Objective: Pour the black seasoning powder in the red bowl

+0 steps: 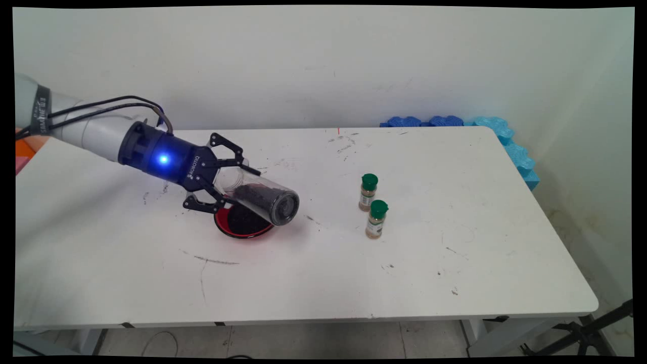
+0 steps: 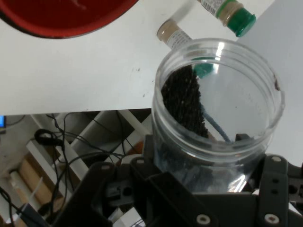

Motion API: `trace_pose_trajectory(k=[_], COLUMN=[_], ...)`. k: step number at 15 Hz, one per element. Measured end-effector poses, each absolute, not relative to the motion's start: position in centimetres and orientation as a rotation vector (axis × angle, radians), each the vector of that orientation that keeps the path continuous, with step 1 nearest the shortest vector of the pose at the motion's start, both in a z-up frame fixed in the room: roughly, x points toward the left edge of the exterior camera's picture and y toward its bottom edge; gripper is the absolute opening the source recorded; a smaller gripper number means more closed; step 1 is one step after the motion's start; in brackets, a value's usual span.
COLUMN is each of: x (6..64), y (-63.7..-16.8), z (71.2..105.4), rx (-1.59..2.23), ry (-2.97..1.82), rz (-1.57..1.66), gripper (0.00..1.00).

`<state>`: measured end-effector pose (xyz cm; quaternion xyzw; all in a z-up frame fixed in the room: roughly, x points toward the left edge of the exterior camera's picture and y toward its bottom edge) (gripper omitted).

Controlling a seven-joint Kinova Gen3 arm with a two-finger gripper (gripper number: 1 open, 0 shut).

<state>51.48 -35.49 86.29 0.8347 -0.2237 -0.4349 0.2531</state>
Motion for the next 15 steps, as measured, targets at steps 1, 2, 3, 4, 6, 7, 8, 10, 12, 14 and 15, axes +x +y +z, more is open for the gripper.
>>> trace_pose_trajectory(k=[1, 2, 3, 4, 6, 7, 8, 10, 12, 14, 15], x=[51.42, 51.35, 51.30, 51.26, 51.15, 51.10, 51.04, 50.93, 50.84, 50.74, 50.69], y=[-35.47, -35.46, -35.44, -35.41, -35.33, -35.29, -35.27, -35.24, -35.27, -35.36, -35.40], z=[86.23, 86.18, 86.14, 86.11, 86.06, 86.06, 86.06, 85.99, 85.92, 85.87, 85.86], rx=[2.273, 2.276, 2.279, 2.281, 2.286, 2.289, 2.291, 2.295, 2.298, 2.302, 2.303], ry=[-0.592, -0.577, -0.565, -0.558, -0.536, -0.523, -0.512, -0.489, -0.468, -0.438, -0.425], rz=[-1.191, -1.199, -1.205, -1.209, -1.222, -1.229, -1.236, -1.248, -1.257, -1.268, -1.272], gripper=[0.00, 0.00, 0.00, 0.00, 0.00, 0.00, 0.00, 0.00, 0.00, 0.00, 0.00])
